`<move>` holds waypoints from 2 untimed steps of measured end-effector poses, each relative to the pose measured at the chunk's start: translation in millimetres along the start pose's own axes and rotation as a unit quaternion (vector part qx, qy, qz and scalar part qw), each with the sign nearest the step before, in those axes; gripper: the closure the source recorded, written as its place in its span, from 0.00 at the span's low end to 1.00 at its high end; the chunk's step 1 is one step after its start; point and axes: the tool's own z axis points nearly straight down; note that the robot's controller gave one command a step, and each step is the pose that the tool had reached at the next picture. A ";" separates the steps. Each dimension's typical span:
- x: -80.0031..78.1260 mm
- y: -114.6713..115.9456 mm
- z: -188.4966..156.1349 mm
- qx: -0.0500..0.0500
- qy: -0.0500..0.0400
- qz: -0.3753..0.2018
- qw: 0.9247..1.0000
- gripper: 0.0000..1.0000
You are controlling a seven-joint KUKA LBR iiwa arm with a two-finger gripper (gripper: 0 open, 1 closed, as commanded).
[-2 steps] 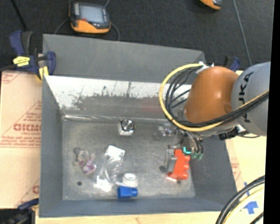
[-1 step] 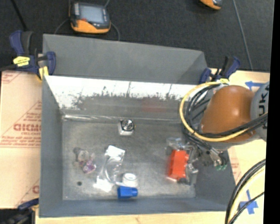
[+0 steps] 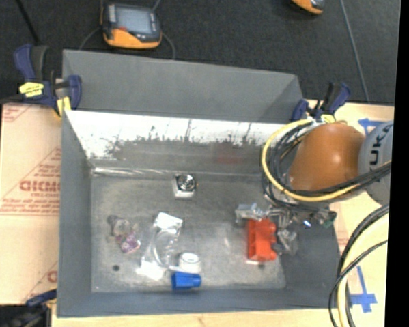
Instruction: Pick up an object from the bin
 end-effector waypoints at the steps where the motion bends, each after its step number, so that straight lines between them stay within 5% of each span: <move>1: -2.2 -1.5 -4.5 0.002 -0.002 0.002 1.000 1.00; 2: -2.1 27.9 -114.1 0.002 -0.002 -0.007 1.000 1.00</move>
Offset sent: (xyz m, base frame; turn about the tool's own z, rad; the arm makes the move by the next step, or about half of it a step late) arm 0.0000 0.0000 0.0000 0.0000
